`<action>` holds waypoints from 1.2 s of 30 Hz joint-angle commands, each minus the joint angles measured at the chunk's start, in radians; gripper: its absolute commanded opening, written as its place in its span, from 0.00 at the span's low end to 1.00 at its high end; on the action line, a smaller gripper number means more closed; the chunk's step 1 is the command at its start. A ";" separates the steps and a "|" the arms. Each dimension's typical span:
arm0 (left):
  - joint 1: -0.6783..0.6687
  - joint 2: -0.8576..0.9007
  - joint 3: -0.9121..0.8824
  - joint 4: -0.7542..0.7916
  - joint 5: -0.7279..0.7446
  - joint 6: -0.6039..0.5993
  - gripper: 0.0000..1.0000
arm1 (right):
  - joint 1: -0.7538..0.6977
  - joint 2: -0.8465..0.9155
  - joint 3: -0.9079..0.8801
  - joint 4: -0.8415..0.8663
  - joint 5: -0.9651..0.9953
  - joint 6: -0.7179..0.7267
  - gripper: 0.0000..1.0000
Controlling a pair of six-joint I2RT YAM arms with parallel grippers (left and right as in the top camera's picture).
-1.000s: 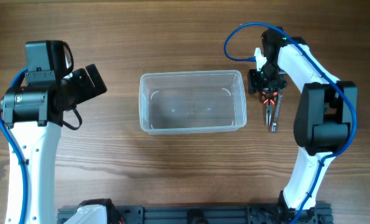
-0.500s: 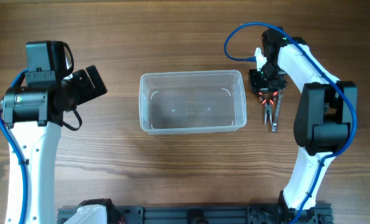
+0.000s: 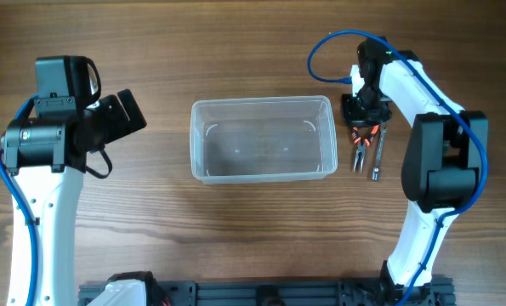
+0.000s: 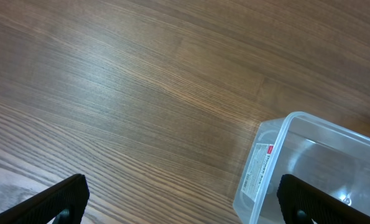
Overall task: Pack container
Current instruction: 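Grasp the orange-black pliers with the right gripper and lift, then carry the pliers into the container and open the right gripper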
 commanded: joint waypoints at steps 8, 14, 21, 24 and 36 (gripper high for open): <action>0.005 0.006 0.015 -0.001 0.009 -0.013 1.00 | 0.027 -0.219 0.188 -0.125 0.026 -0.011 0.04; 0.005 0.006 0.015 -0.001 0.009 -0.013 1.00 | 0.230 -0.396 0.201 -0.143 0.043 -0.220 0.04; 0.005 0.006 0.015 -0.008 0.009 -0.013 1.00 | 0.618 -0.332 0.186 -0.121 -0.037 -0.709 0.05; 0.005 0.006 0.015 -0.026 0.008 -0.013 1.00 | 0.641 -0.243 0.180 -0.117 -0.093 -0.720 0.05; 0.005 0.006 0.015 -0.026 0.008 -0.013 1.00 | 0.640 -0.008 0.180 -0.121 -0.156 -0.736 0.18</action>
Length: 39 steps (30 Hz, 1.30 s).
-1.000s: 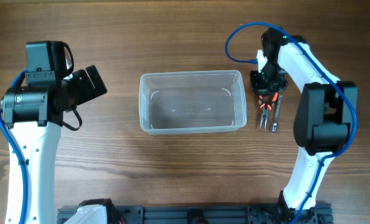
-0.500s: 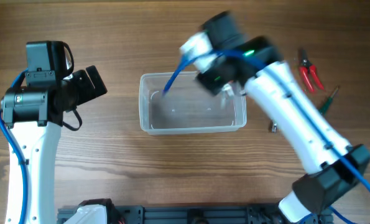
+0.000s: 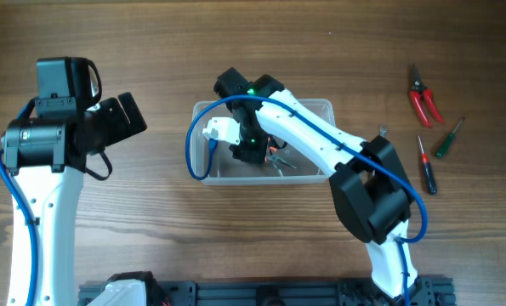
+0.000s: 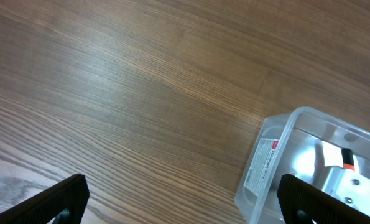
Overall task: Pack container
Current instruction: 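Carry the pliers into the container and open the right gripper, then lower the right gripper onto the silver wrench and grasp it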
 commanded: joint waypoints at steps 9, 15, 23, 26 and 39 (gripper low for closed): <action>0.005 0.006 0.015 0.000 0.008 -0.013 1.00 | -0.021 -0.103 0.100 0.024 0.185 0.409 0.41; 0.005 0.006 0.015 -0.001 0.008 -0.013 1.00 | -0.215 -0.402 0.133 -0.001 0.352 0.867 0.99; 0.005 0.006 0.015 -0.001 0.008 -0.013 1.00 | -0.679 -0.541 0.082 -0.253 0.319 1.124 1.00; 0.005 0.006 0.015 -0.001 0.008 -0.013 1.00 | -0.745 -0.541 -0.033 -0.224 0.224 1.052 1.00; 0.005 0.006 0.015 -0.001 0.008 -0.013 1.00 | -0.756 -0.540 -0.764 0.348 0.119 0.975 1.00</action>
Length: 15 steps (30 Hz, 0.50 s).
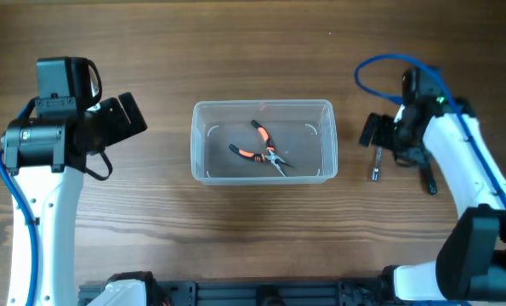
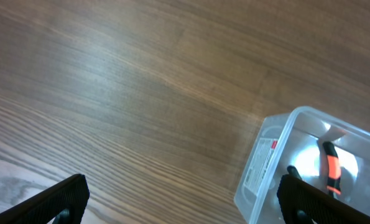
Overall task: Pack container
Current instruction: 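Lower the right gripper onto the silver wrench and grasp it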
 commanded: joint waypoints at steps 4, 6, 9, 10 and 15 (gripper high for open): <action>0.005 0.006 0.014 -0.001 0.004 -0.013 1.00 | 0.001 0.002 -0.219 0.270 -0.041 -0.071 1.00; 0.005 0.006 0.014 -0.002 0.004 -0.013 1.00 | 0.001 0.002 -0.252 0.325 -0.052 -0.071 1.00; 0.005 0.006 0.014 -0.002 0.004 -0.013 1.00 | 0.001 0.002 -0.263 0.352 -0.052 -0.074 1.00; 0.005 0.006 0.014 -0.002 0.004 -0.013 1.00 | 0.001 0.002 -0.263 0.357 -0.053 -0.080 1.00; 0.005 0.006 0.014 -0.001 0.004 -0.013 1.00 | 0.001 0.002 -0.263 0.364 -0.069 -0.150 0.96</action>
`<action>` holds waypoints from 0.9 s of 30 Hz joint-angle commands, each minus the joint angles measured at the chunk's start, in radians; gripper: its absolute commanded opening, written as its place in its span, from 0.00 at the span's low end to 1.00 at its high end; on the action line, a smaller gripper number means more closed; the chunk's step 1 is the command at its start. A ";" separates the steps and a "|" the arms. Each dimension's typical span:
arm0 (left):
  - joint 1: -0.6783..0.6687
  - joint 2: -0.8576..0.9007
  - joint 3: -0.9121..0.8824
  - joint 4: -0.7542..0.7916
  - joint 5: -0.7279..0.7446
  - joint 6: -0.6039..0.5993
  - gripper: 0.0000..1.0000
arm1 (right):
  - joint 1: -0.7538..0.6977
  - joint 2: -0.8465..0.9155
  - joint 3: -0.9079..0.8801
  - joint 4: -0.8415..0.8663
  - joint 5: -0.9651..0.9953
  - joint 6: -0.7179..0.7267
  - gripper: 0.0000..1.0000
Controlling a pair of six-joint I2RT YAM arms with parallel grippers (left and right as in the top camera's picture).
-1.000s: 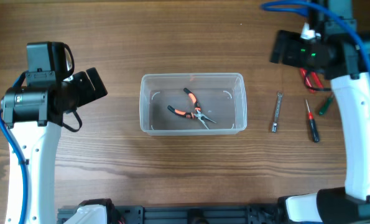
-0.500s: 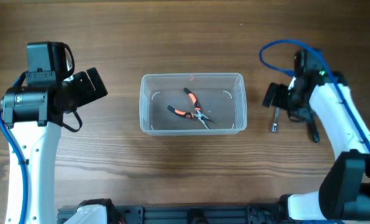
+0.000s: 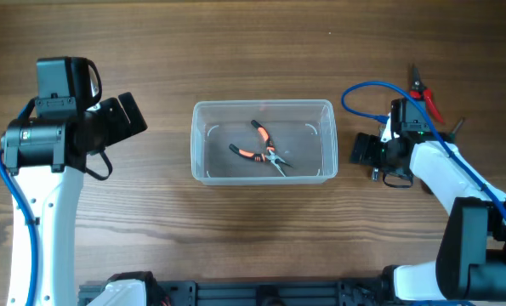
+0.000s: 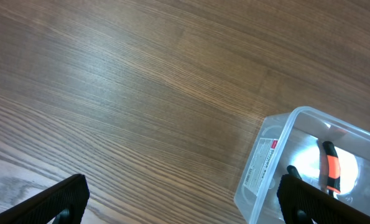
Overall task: Pack container
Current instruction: 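Lower the right gripper onto the silver wrench and grasp it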
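A clear plastic container (image 3: pixel 325 140) sits mid-table, and its near corner (image 4: pixel 278 155) shows in the left wrist view. Orange-and-black pliers (image 3: pixel 261 150) lie inside it; one orange handle (image 4: pixel 329 174) shows through the wall. My right gripper (image 3: pixel 361 151) is low just right of the container, over a silver tool whose tip (image 3: pixel 374 175) pokes out below it; its jaws are hidden by the wrist. My left gripper (image 3: pixel 127 116) hovers left of the container, open and holding nothing, with fingertips (image 4: pixel 66 196) far apart.
Red-handled cutters (image 3: pixel 426 95) lie at the far right behind the right arm. A green screwdriver (image 3: pixel 455 126) and a dark screwdriver (image 3: pixel 429 186) are partly covered by that arm. A blue cable (image 3: pixel 359 95) loops above the right wrist.
My right gripper has shifted slightly left and toward the table's front, now covering most of the silver tool. The pliers, the container and the left arm have not moved.
First my right gripper was over the pliers and silver tool, right of the empty container. Then it reached inside the container with the pliers. Later the pliers lay loose inside and the gripper was back at the right by the silver tool, where it now sits.
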 commanded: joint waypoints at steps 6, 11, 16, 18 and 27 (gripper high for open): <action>0.005 0.006 0.014 -0.001 0.004 -0.013 1.00 | -0.013 0.017 -0.003 0.005 0.016 -0.139 1.00; 0.005 0.006 0.014 -0.001 0.004 -0.012 1.00 | -0.043 0.118 -0.002 -0.004 0.000 -0.134 0.99; 0.005 0.006 0.014 -0.001 0.004 -0.012 1.00 | -0.046 0.184 -0.002 -0.005 -0.026 -0.132 0.99; 0.005 0.006 0.014 -0.001 0.004 -0.012 1.00 | -0.046 0.184 -0.002 -0.005 -0.030 -0.132 0.94; 0.005 0.006 0.014 -0.001 0.004 -0.013 1.00 | -0.046 0.184 -0.002 -0.017 -0.034 -0.131 0.48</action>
